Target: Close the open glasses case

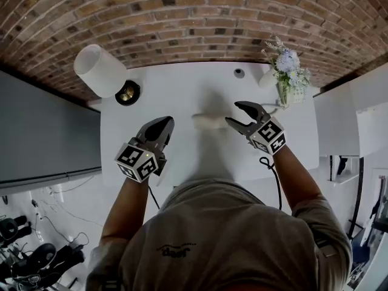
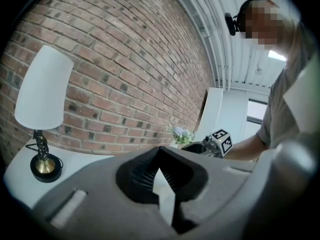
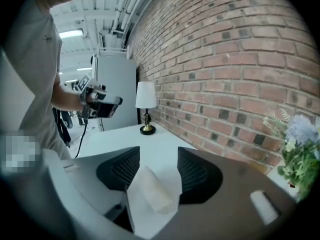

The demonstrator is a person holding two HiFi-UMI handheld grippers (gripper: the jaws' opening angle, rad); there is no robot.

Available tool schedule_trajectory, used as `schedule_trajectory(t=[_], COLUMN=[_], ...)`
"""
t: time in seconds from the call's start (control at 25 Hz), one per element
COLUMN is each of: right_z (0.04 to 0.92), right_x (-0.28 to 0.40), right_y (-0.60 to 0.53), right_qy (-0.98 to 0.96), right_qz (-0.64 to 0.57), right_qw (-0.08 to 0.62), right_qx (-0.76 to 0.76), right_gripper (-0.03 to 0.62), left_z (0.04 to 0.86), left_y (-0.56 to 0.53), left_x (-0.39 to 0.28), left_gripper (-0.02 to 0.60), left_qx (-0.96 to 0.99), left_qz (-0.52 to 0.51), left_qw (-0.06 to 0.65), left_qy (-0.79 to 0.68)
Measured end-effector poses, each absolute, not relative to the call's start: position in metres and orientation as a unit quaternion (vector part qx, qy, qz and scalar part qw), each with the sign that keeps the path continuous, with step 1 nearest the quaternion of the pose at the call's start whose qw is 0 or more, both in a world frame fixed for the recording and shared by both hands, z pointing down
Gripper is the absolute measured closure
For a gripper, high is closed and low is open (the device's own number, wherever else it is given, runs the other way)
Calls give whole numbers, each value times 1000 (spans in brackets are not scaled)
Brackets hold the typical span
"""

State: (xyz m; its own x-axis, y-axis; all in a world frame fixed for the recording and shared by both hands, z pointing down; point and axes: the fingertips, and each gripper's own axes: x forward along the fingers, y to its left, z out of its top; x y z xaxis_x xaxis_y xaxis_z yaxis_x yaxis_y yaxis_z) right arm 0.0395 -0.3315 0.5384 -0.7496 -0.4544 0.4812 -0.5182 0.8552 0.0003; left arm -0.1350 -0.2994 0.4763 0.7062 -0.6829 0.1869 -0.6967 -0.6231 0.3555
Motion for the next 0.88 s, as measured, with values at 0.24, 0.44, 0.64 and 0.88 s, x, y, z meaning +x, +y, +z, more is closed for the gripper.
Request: schedule_trajectory(t=[0.24,0.44,0.64,0.88], right_z=[473,434,408,395], right_x=[57,72,90,105], right_y=[-331,-330,-330,-332], right_qy=[-934,-926,-915,-907], right_qz=[85,93,91,93], right_qw=[151,100,72,56], right_qx=[313,351,387,407], right_gripper=[427,481,585,585], left_z=[445,423,401,388], left_y=[-294,-291,-287,-287], left_x=[-134,-134,-135,-137], left_gripper=[584,584,584,584], left_qx=[903,904,904,902], left_qz=[11,3,-1,-4], left_qw=[181,167,154,144], left_qy=[-388,-394,-399,-406])
